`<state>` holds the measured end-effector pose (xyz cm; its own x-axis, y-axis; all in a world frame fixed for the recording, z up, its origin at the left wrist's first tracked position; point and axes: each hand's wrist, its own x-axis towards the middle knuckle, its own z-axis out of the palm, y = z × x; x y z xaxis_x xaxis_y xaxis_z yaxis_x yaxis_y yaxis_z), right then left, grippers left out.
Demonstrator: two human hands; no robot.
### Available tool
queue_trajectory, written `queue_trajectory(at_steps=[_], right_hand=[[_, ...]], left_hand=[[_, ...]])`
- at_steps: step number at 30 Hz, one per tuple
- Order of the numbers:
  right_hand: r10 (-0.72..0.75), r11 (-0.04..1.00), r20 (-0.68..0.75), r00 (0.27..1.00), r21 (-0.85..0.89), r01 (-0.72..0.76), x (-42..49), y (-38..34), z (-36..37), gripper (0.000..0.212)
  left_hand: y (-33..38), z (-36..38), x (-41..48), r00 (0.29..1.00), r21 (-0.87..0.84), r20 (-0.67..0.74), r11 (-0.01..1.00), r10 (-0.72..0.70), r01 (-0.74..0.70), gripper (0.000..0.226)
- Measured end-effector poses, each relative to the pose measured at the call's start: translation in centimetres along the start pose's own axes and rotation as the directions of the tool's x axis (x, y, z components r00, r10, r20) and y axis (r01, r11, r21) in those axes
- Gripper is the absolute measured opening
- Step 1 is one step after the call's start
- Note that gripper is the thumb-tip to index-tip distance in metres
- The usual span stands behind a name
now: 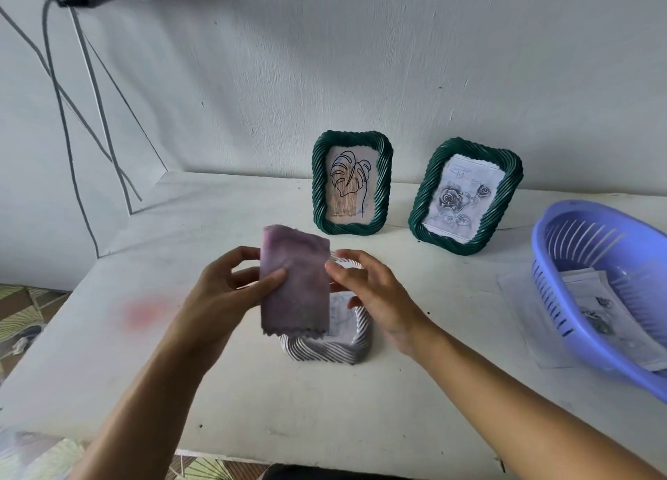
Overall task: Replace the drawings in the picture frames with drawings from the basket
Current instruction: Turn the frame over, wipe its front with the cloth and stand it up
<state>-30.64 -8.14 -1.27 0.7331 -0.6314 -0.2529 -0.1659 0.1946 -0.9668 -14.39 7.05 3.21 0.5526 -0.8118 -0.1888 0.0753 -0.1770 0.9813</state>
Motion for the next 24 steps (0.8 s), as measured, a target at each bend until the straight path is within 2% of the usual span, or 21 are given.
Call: queue_trajectory(at_steps=[3, 5, 9, 11, 12, 14, 16, 17, 20, 22, 24], right_hand=[[0.044, 0.983, 0.027, 0.999, 0.178, -0.048, 0.1, -0.2, -0.3, 0.055], [0.055, 0.951, 0.002, 0.998, 0.305, -0.053, 0.0, -0.2, -0.6, 0.047], [0.073, 0.901, -0.061, 0.995, 0.432, -0.040, -0.1, -0.1, -2.0, 0.026], [0.048, 0.889, -0.097, 0.994, 0.458, 0.002, -0.3, 0.0, -3.0, 0.022], [0.020, 0.898, -0.136, 0.991, 0.437, 0.042, -0.3, 0.0, -3.6, 0.021], [-0.099, 0.949, -0.272, 0.957, 0.264, 0.173, -0.2, 0.0, -4.6, 0.020], [-0.317, 0.947, -0.383, 0.868, -0.072, 0.314, 0.5, 0.4, -5.5, 0.022], [-0.432, 0.900, -0.380, 0.818, -0.244, 0.361, 0.9, 0.5, -5.7, 0.025], [-0.665, 0.676, -0.212, 0.716, -0.580, 0.455, 2.0, 1.1, -5.3, 0.042], [-0.670, 0.570, -0.087, 0.737, -0.696, 0.436, 2.5, 2.2, -4.2, 0.054], [-0.633, 0.455, 0.041, 0.773, -0.788, 0.415, 2.8, 3.6, -2.8, 0.050]], left_hand=[[-0.3, 1.4, 0.2, 0.999, 0.028, 0.045, 0.999, 0.021, -0.022, 0.036], [-0.6, 2.0, 0.5, 0.997, 0.096, 0.046, 0.993, 0.063, -0.067, 0.030], [-1.7, 2.1, 1.4, 0.992, 0.286, 0.016, 0.950, 0.127, -0.127, 0.020], [-3.1, 0.9, 2.1, 0.978, 0.466, 0.022, 0.864, 0.207, -0.193, 0.021], [-3.9, 0.1, 2.4, 0.966, 0.587, 0.057, 0.774, 0.253, -0.237, 0.026], [-5.6, -1.3, 2.6, 0.952, 0.750, 0.168, 0.594, 0.256, -0.292, 0.045], [-7.2, -2.2, 2.6, 0.954, 0.806, 0.232, 0.512, 0.188, -0.297, 0.058], [-7.8, -2.4, 2.6, 0.956, 0.823, 0.248, 0.485, 0.160, -0.295, 0.064], [-9.0, -2.3, 2.4, 0.947, 0.854, 0.286, 0.410, 0.146, -0.322, 0.067], [-9.3, -2.1, 2.3, 0.941, 0.860, 0.297, 0.382, 0.162, -0.338, 0.064], [-9.5, -2.1, 2.0, 0.934, 0.862, 0.312, 0.361, 0.175, -0.356, 0.061]])
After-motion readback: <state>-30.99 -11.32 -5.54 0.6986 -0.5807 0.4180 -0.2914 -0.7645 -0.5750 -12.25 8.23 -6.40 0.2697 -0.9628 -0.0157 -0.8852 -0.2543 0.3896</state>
